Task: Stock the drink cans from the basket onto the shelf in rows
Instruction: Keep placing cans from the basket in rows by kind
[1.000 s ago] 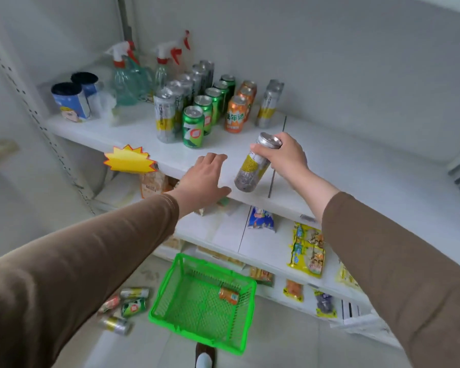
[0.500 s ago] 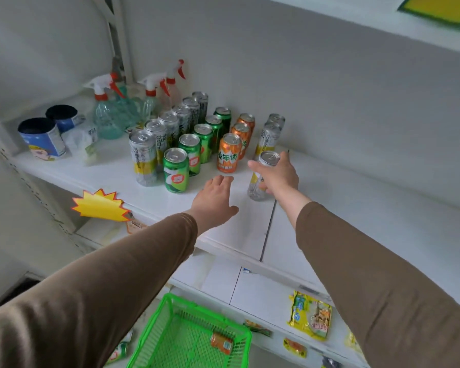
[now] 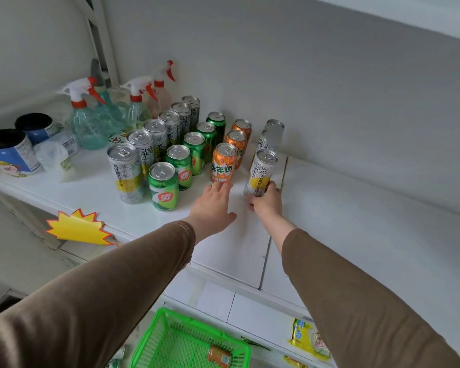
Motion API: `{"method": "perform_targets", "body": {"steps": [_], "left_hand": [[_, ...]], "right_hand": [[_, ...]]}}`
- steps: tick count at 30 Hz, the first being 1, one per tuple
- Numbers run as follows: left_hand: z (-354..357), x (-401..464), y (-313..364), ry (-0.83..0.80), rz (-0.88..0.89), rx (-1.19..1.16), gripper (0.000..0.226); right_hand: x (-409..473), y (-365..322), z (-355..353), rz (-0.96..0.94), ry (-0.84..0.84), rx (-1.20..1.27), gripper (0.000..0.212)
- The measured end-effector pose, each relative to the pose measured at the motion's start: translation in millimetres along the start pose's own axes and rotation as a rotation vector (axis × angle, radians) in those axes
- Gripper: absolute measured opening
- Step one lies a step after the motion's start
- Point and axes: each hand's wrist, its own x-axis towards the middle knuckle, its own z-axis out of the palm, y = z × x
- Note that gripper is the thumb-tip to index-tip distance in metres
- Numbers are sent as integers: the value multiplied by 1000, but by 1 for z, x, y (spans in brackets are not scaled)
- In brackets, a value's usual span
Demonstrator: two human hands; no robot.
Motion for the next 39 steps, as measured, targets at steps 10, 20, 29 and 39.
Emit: {"method": "perform_targets", "body": {"steps": [10,20,29,39], "left_hand": [[2,12,-6,-6,-1,4,85],[2,6,-12,7,-24,20,84],[0,-34,-28,1,-5,51,81],[11,-165,-70,105,71,98,78]], "right_hand": [[37,9,14,-13,34,-19,51],[39,6,14,-2,12,-4,67],[-63,-2,-2,-129,9,-84,87],[-228,31,17,-523,-10,-555,73]]}}
